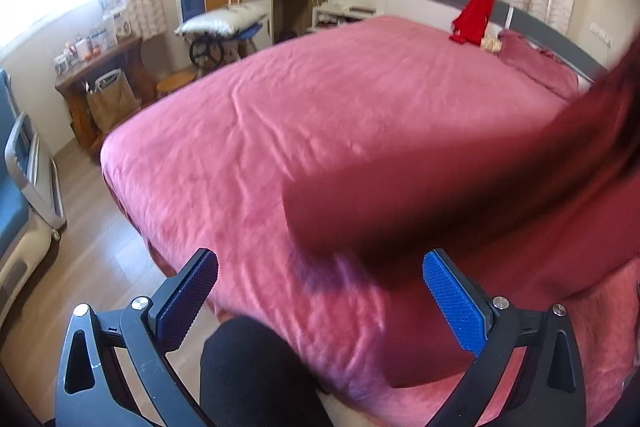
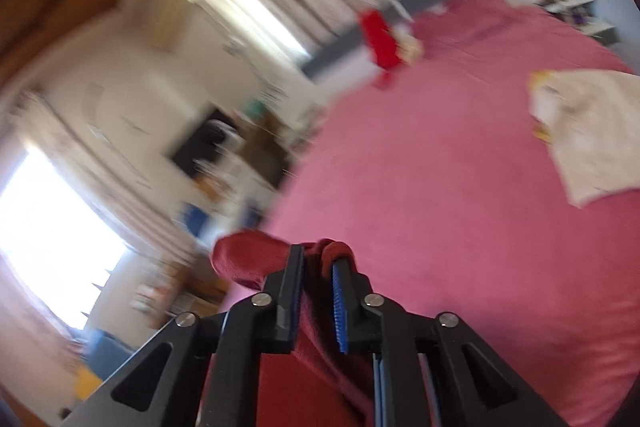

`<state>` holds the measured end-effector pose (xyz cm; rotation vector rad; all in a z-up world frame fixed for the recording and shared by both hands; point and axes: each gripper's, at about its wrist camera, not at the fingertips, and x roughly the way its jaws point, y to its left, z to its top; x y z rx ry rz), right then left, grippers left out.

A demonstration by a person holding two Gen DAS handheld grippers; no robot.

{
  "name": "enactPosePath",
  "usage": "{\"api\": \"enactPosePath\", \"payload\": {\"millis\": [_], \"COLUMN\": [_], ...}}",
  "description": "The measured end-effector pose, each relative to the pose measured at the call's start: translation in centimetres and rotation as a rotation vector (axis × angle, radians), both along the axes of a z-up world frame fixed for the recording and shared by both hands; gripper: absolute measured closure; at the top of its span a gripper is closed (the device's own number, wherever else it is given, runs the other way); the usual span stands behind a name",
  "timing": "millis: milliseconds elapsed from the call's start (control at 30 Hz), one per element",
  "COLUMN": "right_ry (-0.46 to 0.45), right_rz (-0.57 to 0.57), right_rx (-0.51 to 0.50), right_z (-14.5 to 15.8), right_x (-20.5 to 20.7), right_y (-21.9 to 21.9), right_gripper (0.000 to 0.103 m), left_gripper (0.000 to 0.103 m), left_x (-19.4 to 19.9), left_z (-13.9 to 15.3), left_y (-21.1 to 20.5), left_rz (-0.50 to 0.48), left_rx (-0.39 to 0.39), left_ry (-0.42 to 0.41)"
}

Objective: Fold clothes
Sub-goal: 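Grasp the dark red garment with the right gripper and lift it, then drag the dark red garment onto the open bed with the right gripper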

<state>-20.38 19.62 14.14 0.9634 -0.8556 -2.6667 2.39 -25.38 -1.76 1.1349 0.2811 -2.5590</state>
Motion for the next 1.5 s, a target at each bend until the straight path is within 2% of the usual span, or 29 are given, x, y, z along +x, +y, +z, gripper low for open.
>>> {"api": "enactPosePath", "payload": {"millis": [67,233,333,433,533,633,733,800,900,967,1133,1433,1467,1500], "right_ry": [-0.073,-0.249,-0.307,-0.336,-0.353,-0.411,-0.425,-0.425,-0.425,-0.387,-0.239,-0.116,-0.137,-0.205], "right_rz": [-0.032,-0.087,0.034,0.101,0.145,0.163,0.149,0.136,0.117,0.078,-0.083,-0.484,-0.511,-0.512], "right_rx": [0.113,0.373,0.350,0.317,0.348,0.362,0.357,0.357,0.357,0.333,0.320,0.373,0.388,0.414], "right_z": [-3.8,-13.2,-17.5,-20.7,-23.1,-26.0,-27.2,-27.7,-28.5,-27.0,-19.3,-9.4,-9.1,-10.0], "right_x": [1.5,5.1,6.5,7.6,5.8,3.2,2.5,2.2,1.8,2.6,6.5,13.7,14.1,14.0], "right_y": [1.0,2.8,0.3,-1.8,-3.5,-4.6,-4.4,-4.2,-3.9,-2.3,4.1,16.8,18.2,19.6], "right_gripper": [0.079,0.077,0.076,0.075,0.074,0.073,0.073,0.086,0.096,0.096,0.096,0.097,0.097,0.093], "left_gripper": [0.000,0.000,0.000,0.000,0.000,0.000,0.000,0.000,0.000,0.000,0.000,0.000,0.000,0.000], "left_x": [-0.2,-1.7,-2.9,-4.1,-5.3,-6.4,-7.3,-7.9,-7.7,-7.5,-7.0,-5.8,-5.8,-5.9], "left_z": [-1.0,-4.2,-5.3,-6.0,-6.3,-6.2,-6.7,-7.3,-7.5,-7.5,-7.6,-5.9,-5.8,-5.8], "left_y": [0.6,3.6,5.5,7.7,9.5,11.2,12.7,13.4,13.9,14.1,14.9,16.9,17.1,17.3], "left_rz": [-0.018,-0.101,-0.151,-0.200,-0.245,-0.281,-0.329,-0.364,-0.393,-0.408,-0.447,-0.497,-0.498,-0.502], "left_rx": [-0.018,-0.056,-0.064,-0.079,-0.101,-0.126,-0.170,-0.196,-0.201,-0.203,-0.207,-0.226,-0.223,-0.216], "left_ry": [-0.025,-0.088,-0.110,-0.121,-0.134,-0.133,-0.133,-0.162,-0.168,-0.168,-0.166,-0.125,-0.126,-0.129]}}
